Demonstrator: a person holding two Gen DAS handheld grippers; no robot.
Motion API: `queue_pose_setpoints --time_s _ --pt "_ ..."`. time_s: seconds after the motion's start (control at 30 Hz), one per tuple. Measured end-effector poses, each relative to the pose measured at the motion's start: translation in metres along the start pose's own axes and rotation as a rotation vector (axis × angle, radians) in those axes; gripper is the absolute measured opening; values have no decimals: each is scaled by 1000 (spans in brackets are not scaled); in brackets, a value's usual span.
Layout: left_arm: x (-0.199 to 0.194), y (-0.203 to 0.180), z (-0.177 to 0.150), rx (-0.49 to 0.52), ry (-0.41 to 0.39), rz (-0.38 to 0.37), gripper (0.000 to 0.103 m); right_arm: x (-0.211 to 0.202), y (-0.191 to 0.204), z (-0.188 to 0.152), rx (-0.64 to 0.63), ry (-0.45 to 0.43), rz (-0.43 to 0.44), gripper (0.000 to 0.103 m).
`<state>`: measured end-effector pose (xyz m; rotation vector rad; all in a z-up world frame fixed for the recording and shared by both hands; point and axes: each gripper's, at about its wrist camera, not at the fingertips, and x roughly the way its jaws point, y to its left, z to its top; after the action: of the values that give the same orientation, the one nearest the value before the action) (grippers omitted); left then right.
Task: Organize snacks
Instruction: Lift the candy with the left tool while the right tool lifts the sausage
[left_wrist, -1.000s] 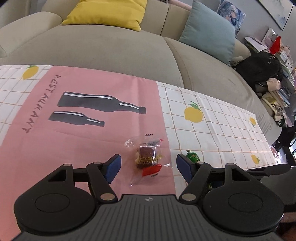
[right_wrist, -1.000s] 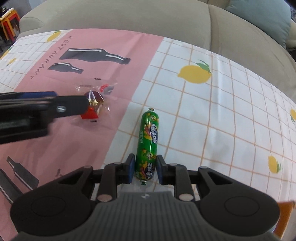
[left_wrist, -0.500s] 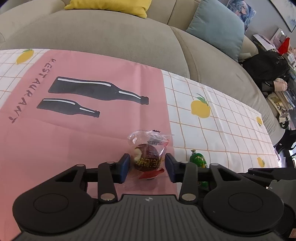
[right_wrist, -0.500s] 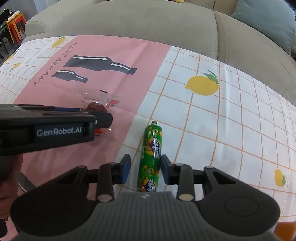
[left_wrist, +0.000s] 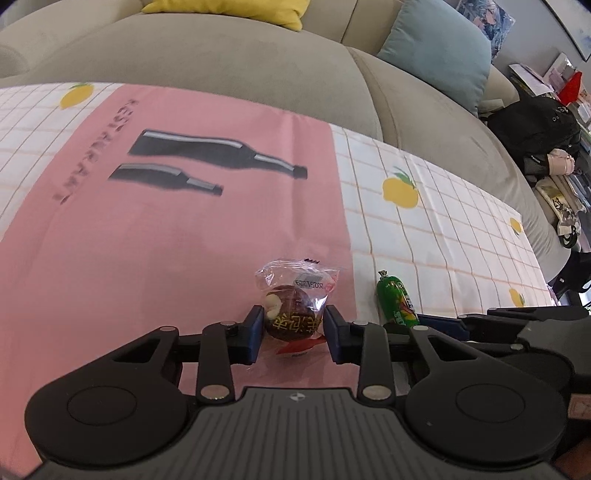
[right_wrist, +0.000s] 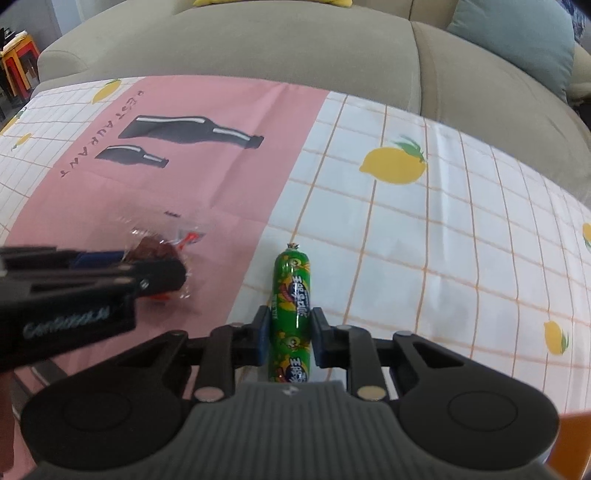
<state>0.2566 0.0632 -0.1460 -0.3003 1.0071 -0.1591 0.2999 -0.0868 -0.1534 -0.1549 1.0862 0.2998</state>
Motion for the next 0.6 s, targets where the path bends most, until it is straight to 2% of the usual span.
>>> queue_pose_setpoints --time_s 0.17,0.33,0.6 --pt "-27 0 -18 -12 -9 -5 38 -12 11 -17 13 22 0 20" --pt "-55 -4 -36 -19 -21 -17 38 -42 21 -38 50 5 42 20" --pt "-104 -18 -66 26 -38 -20 38 -112 30 -82 97 -128 55 20"
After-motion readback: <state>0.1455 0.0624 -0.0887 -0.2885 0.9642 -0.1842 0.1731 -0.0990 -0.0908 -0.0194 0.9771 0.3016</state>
